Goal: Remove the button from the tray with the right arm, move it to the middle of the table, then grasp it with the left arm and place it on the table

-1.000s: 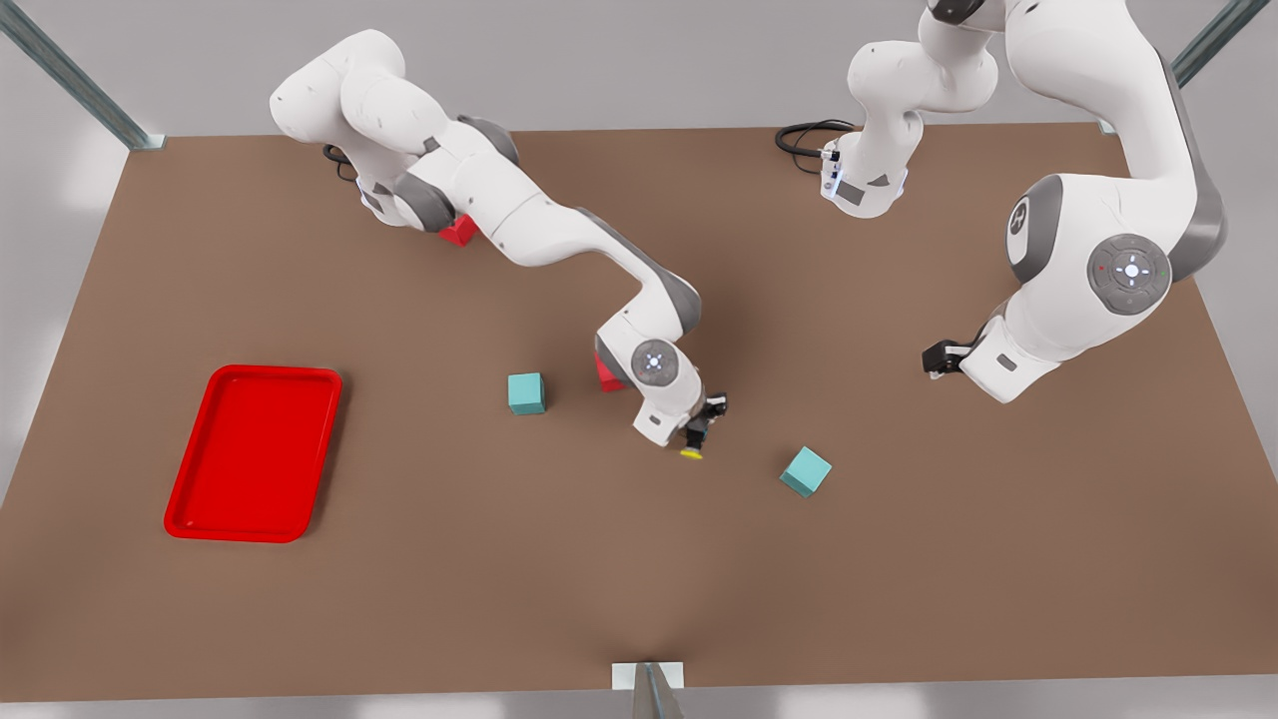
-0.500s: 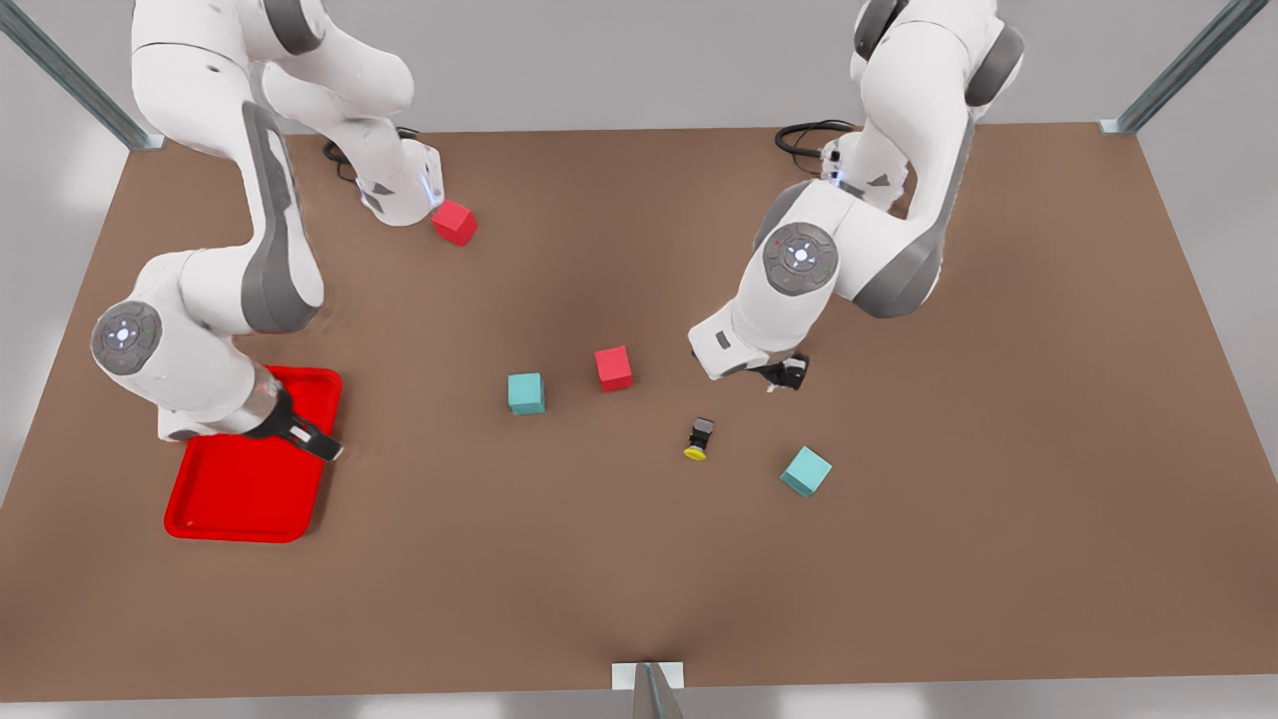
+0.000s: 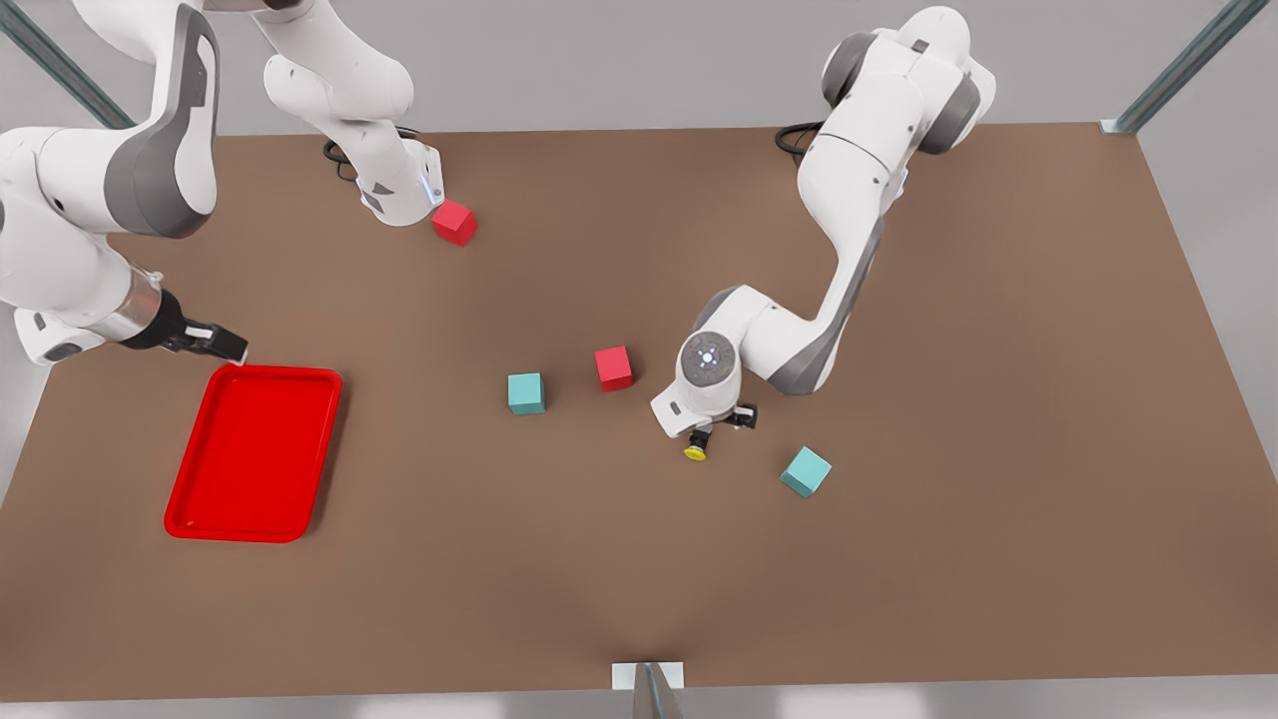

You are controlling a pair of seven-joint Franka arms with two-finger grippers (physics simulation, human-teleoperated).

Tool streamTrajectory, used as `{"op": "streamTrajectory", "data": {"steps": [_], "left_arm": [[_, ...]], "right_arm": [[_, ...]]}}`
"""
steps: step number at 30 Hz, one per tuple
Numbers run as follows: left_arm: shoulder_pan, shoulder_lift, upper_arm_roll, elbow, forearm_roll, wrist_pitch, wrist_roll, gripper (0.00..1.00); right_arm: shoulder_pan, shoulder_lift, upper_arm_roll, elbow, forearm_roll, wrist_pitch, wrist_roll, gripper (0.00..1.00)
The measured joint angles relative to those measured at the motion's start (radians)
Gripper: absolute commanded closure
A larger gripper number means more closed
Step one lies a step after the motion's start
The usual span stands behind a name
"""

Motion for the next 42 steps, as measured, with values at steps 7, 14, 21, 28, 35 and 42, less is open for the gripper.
{"op": "streamTrajectory", "data": {"steps": [7,14,21,28,35,42], "left_arm": [[-0.009,0.023,-0.003,-0.067,0.01,0.105,-0.038,0.0],[0.021,0.075,-0.015,-0.069,-0.006,0.164,-0.026,0.0],[0.021,0.093,-0.026,-0.086,-0.015,0.187,-0.012,0.0],[0.021,0.14,-0.025,-0.078,-0.011,0.24,-0.003,0.0],[0.02,0.14,-0.025,-0.089,-0.006,0.259,0.004,0.0],[0.021,0.137,-0.024,-0.093,-0.002,0.259,0.006,0.33]], "right_arm": [[-0.012,0.005,0.0,-0.004,-0.017,-0.007,-0.099,0.0],[-0.008,0.02,0.0,-0.01,-0.023,-0.011,-0.165,0.0],[-0.022,0.027,-0.002,-0.011,-0.025,-0.002,-0.21,0.0],[-0.038,0.029,-0.001,-0.01,-0.028,0.035,-0.239,0.0],[-0.037,0.023,0.024,0.001,-0.025,0.044,-0.257,0.0],[-0.045,0.025,0.024,0.001,-0.021,0.015,-0.269,0.0]]}}
